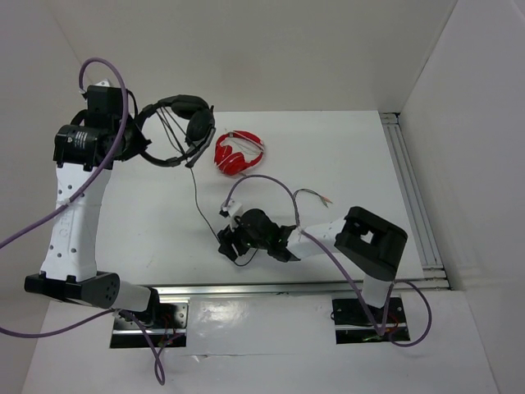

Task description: Wrap the headphones

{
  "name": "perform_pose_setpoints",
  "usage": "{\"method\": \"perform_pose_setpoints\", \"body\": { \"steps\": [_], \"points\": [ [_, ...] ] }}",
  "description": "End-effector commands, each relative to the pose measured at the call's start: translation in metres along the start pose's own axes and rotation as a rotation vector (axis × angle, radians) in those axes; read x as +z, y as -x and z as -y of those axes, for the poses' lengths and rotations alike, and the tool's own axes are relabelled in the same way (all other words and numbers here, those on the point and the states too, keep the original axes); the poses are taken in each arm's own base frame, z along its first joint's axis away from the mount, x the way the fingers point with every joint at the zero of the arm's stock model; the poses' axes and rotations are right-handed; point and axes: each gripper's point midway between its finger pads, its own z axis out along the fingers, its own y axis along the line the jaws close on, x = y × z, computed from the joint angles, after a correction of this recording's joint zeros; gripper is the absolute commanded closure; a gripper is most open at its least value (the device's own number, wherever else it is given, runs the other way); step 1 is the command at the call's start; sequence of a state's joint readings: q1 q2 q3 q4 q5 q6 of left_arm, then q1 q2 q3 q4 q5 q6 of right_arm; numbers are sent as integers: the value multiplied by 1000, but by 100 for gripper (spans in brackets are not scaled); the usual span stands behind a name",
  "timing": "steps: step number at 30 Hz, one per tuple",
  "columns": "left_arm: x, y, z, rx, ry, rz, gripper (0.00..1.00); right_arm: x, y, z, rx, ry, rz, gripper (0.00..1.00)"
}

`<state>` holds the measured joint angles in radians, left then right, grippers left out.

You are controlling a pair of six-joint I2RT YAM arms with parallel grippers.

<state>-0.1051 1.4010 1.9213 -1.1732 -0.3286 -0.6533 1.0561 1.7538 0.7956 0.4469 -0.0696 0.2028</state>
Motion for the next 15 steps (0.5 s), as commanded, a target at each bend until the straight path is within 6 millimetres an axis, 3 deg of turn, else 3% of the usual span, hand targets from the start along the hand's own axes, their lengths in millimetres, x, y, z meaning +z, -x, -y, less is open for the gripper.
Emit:
{"method": "perform_pose_setpoints", "body": {
  "steps": [1, 2, 3, 4, 5, 6, 9, 15],
  "points": [
    [-8, 22, 11, -35, -64, 84, 100, 22, 24, 0, -39, 20, 39, 32],
    [-8, 22, 11, -35, -64, 84, 100, 30, 37, -2, -40, 23, 54, 32],
    [-12, 22, 12, -37, -76, 87, 100, 41, 22, 2, -36, 13, 7, 32],
    [-12, 22, 11, -28, -76, 87, 100, 47, 22, 9, -29, 0, 0, 32],
    [-12, 22, 11, -28, -76, 87, 100, 54, 35, 4, -32, 18, 23, 32],
    [-12, 22, 11, -28, -76, 87, 100, 63, 25, 12, -23, 11, -9, 32],
    [-12, 22, 11, -28, -76, 87, 100, 77, 35, 8, -25, 29, 2, 32],
    [-7, 15, 9, -23, -66, 72, 100, 91, 20, 38, -7, -101, -26, 33]
  ]
}}
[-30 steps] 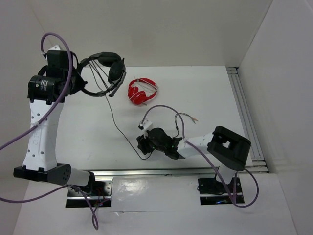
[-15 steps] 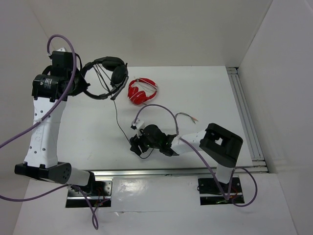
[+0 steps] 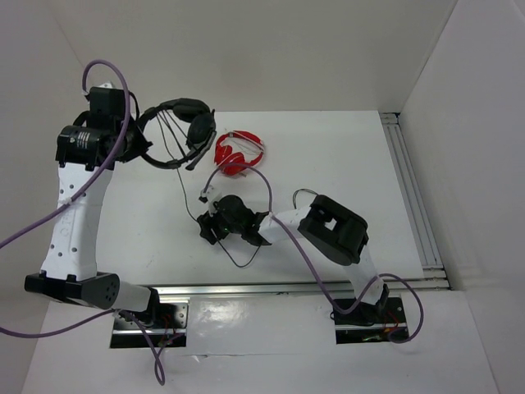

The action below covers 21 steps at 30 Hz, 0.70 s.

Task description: Wrap the headphones

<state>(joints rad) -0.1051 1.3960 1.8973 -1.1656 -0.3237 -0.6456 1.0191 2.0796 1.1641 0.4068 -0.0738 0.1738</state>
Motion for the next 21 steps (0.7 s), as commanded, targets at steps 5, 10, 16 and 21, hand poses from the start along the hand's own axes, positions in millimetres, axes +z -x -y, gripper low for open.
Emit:
{"method": "perform_pose_setpoints", "body": {
  "steps": [5, 10, 16, 21],
  "points": [
    [-8, 18, 8, -31, -55, 82, 100, -1, -29, 24, 39, -80, -56, 99],
    [-4, 19, 5, -29, -34, 85, 100, -27, -40, 5, 48, -45, -15, 100],
    [9, 26, -14, -41, 100, 125, 100, -91, -39, -28, -47, -210, -3, 100],
    [28, 6, -33, -37, 276, 134, 100, -150, -16, -81, -189, -261, -8, 100]
  ]
}}
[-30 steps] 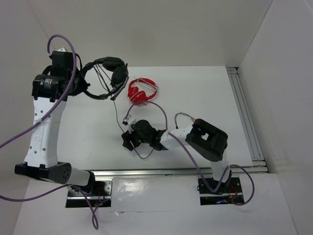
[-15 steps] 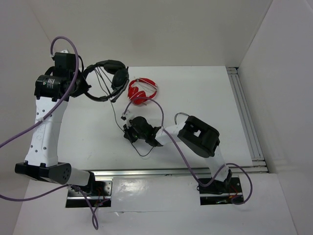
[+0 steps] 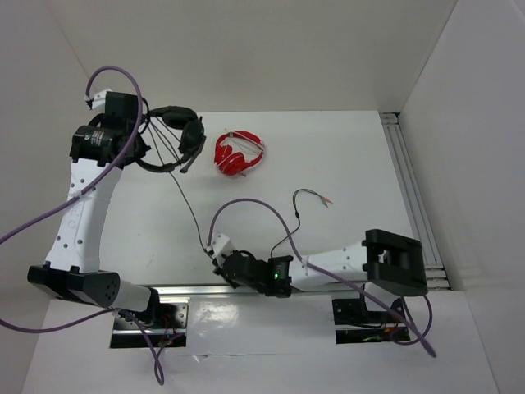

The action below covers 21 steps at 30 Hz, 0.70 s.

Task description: Wrap the headphones

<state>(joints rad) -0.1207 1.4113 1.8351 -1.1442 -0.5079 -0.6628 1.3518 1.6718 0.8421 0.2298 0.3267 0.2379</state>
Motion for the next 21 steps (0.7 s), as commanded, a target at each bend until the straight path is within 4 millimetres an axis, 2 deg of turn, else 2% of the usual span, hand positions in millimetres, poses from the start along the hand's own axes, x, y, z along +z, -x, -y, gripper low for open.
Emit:
{"method": "perform_pose_setpoints", "body": {
  "steps": [1, 2, 3, 4, 5, 6, 7, 8, 9, 10, 11, 12, 13, 14, 15, 17, 18, 21],
  "points": [
    [18, -10, -9, -20, 132, 45, 100, -51, 28, -15, -102, -115, 38, 100],
    [18, -16, -10, -15, 141, 43, 100, -66, 51, -22, -95, -120, 85, 100],
    [26, -33, -12, 11, 161, 8, 100, -79, 52, -19, -134, -175, 81, 100],
    [27, -39, -11, 28, 158, 8, 100, -87, 61, -18, -138, -193, 93, 100],
    [29, -46, -8, 38, 148, 6, 100, -97, 86, -19, -115, -208, 131, 100],
    [29, -50, -7, 66, 145, 11, 100, -110, 101, -16, -110, -235, 158, 100],
    [30, -55, -7, 90, 159, 14, 100, -121, 107, -16, -143, -246, 150, 100],
    [31, -68, -3, 136, 158, 2, 100, -134, 136, -16, -122, -254, 196, 100],
    [33, -74, -7, 160, 187, -3, 100, -146, 149, -15, -112, -267, 219, 100],
    [32, -87, -7, 195, 193, -29, 100, -161, 170, -5, -125, -329, 249, 100],
    [32, -92, -7, 199, 194, -36, 100, -163, 169, 3, -150, -371, 243, 100],
    [33, -98, -6, 214, 194, -43, 100, -176, 192, 13, -123, -416, 282, 100],
    [30, -99, -10, 225, 182, -48, 100, -180, 200, 28, -143, -451, 269, 100],
    [28, -110, -2, 265, 141, -57, 100, -184, 211, 33, -130, -460, 285, 100],
    [26, -112, 4, 273, 112, -43, 100, -195, 229, 38, -103, -456, 317, 100],
    [22, -120, 7, 294, 105, -29, 100, -203, 247, 48, -74, -442, 342, 100],
    [17, -124, 8, 310, 106, -25, 100, -211, 262, 50, -43, -429, 372, 100],
    [19, -133, -1, 337, 167, -48, 100, -220, 277, 50, -13, -407, 405, 100]
  ]
}}
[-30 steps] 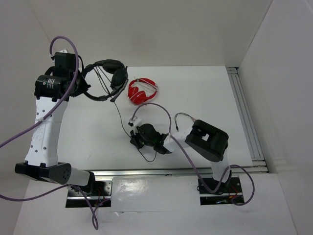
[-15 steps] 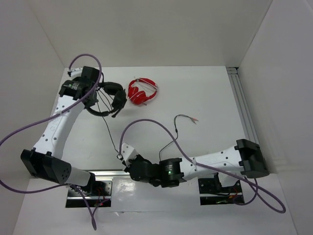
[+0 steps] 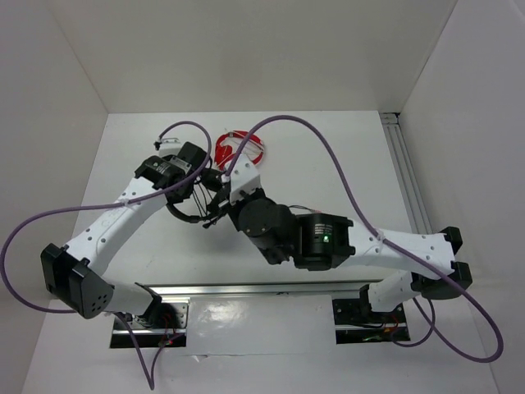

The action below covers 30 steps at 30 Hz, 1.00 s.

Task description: Wrap the headphones

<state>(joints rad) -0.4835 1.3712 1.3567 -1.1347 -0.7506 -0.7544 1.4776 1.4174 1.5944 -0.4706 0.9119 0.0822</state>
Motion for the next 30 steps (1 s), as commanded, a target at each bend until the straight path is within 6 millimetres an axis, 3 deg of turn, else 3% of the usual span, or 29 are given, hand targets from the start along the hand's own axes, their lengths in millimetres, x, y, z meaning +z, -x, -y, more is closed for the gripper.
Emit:
{"method": "perform_pose_setpoints", "body": {
  "steps": [1, 5, 6, 10, 12, 15, 16, 18, 20, 21, 26, 29, 30],
  "points": [
    [-3, 8, -6, -64, 53, 52, 100, -12, 28, 15, 11, -7, 35, 100],
    [-6, 5, -2, -43, 72, 65, 100, -6, 28, 27, 11, -56, 30, 100],
    [-6, 2, 0, -29, 69, 63, 100, -4, 32, 38, 26, -70, 34, 100],
    [-19, -3, 27, 48, -89, 77, 100, 14, 10, 65, 6, -106, -2, 100],
    [-25, -4, 27, 52, -122, 80, 100, 18, 6, 72, -3, -56, -17, 100],
    [-25, -7, 16, 9, -68, 72, 100, 10, 1, 44, -54, 152, -28, 100],
    [-24, 0, 7, -30, -47, 66, 100, 2, -9, 25, -86, 251, -40, 100],
    [-20, 1, 3, -76, -50, 34, 100, -24, -5, -6, -96, 439, 13, 100],
    [-20, 18, -7, -174, -59, 45, 100, -44, -20, -32, -104, 553, 12, 100],
    [-19, 22, -6, -210, -81, 32, 100, -57, -18, -44, -71, 626, 28, 100],
    [-15, 56, -29, -455, -67, 15, 100, -86, -52, -90, -84, 767, 6, 100],
    [-14, 68, -35, -549, -52, 14, 100, -103, -59, -121, -104, 838, 10, 100],
    [-13, 70, -40, -552, -21, 24, 100, -108, -50, -132, -96, 871, 26, 100]
  ]
}}
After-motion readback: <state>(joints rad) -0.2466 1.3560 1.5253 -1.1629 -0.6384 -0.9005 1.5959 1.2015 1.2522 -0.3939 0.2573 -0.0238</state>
